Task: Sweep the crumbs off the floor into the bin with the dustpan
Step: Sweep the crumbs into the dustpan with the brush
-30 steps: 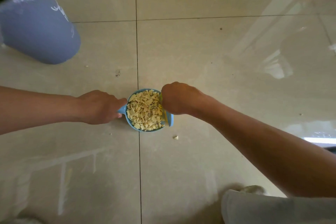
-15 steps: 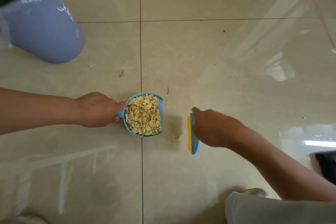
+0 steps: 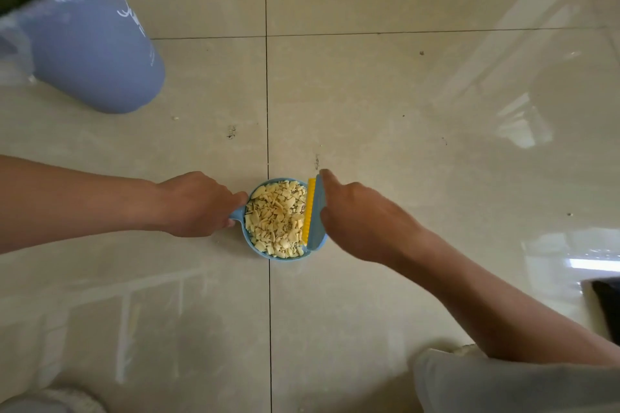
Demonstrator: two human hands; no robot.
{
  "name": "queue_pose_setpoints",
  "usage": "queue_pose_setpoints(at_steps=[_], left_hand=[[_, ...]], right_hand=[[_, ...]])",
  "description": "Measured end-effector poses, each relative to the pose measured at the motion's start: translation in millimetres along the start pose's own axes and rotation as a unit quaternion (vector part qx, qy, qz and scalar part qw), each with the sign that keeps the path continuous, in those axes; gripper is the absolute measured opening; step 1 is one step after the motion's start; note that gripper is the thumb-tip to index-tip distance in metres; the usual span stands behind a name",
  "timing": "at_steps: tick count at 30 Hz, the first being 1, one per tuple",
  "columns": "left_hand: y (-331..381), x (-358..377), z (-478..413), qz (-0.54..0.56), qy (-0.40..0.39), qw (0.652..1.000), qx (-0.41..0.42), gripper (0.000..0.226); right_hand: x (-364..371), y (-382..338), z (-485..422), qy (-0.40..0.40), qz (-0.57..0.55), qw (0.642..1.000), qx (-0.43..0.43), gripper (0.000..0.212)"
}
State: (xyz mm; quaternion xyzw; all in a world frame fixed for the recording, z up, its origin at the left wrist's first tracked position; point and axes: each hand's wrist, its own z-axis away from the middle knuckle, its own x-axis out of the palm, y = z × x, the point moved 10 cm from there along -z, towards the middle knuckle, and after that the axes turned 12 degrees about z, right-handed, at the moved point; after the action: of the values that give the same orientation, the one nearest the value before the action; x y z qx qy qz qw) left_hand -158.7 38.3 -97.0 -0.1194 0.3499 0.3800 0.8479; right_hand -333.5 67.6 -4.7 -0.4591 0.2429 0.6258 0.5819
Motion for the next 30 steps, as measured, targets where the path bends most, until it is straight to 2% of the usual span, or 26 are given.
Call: queue_pose_setpoints(at_steps=[2, 5, 8, 11, 15, 19, 23, 27, 28, 30], left_hand=[[-0.8, 3.2, -0.5, 0.013, -0.004, 1.0, -0.002, 0.043], [-4.1, 7.9, -0.2, 0.042, -0.003, 0.999, -0.008, 0.038], [-10.5, 11.9, -0.4, 0.063, -0.001, 0.998, -0.024, 0.036], [-16.2, 15.8, 1.0, 0.065, -0.001, 0.997, -0.042, 0.035], [-22.4, 21.3, 7.8, 0.09, 0.011, 0.993, -0.074, 0.035], [-22.8, 27.5, 10.7, 0.119, 0.014, 0.988, -0.095, 0.032], [-21.2, 29.4, 9.6, 0.142, 0.016, 0.983, -0.111, 0.034], [-24.0, 26.8, 10.9, 0.157, 0.016, 0.981, -0.114, 0.034], [-24.7, 27.3, 11.3, 0.16, 0.012, 0.98, -0.114, 0.033], [-25.8, 28.0, 11.6, 0.166, 0.006, 0.98, -0.11, 0.029]], right_hand=[[-7.7, 17.7, -0.7, 0.005, -0.018, 1.0, 0.021, 0.038], [-19.9, 46.0, -2.9, 0.01, 0.002, 0.998, 0.061, 0.036], [-36.8, 76.4, -19.9, 0.052, 0.085, 0.991, 0.087, 0.036], [-60.6, 92.1, -44.8, 0.094, 0.172, 0.975, 0.103, 0.025], [-76.5, 66.1, -72.1, 0.141, 0.284, 0.947, 0.042, 0.04], [-41.0, 20.1, -84.6, 0.1, 0.412, 0.903, -0.068, 0.024], [1.3, -15.3, -60.8, 0.046, 0.436, 0.882, -0.172, 0.024], [35.5, -14.6, -38.2, -0.019, 0.419, 0.888, -0.189, 0.017], [38.3, -12.7, -32.6, -0.024, 0.429, 0.884, -0.182, 0.011], [36.5, -8.6, -27.9, -0.006, 0.434, 0.884, -0.176, 0.011]])
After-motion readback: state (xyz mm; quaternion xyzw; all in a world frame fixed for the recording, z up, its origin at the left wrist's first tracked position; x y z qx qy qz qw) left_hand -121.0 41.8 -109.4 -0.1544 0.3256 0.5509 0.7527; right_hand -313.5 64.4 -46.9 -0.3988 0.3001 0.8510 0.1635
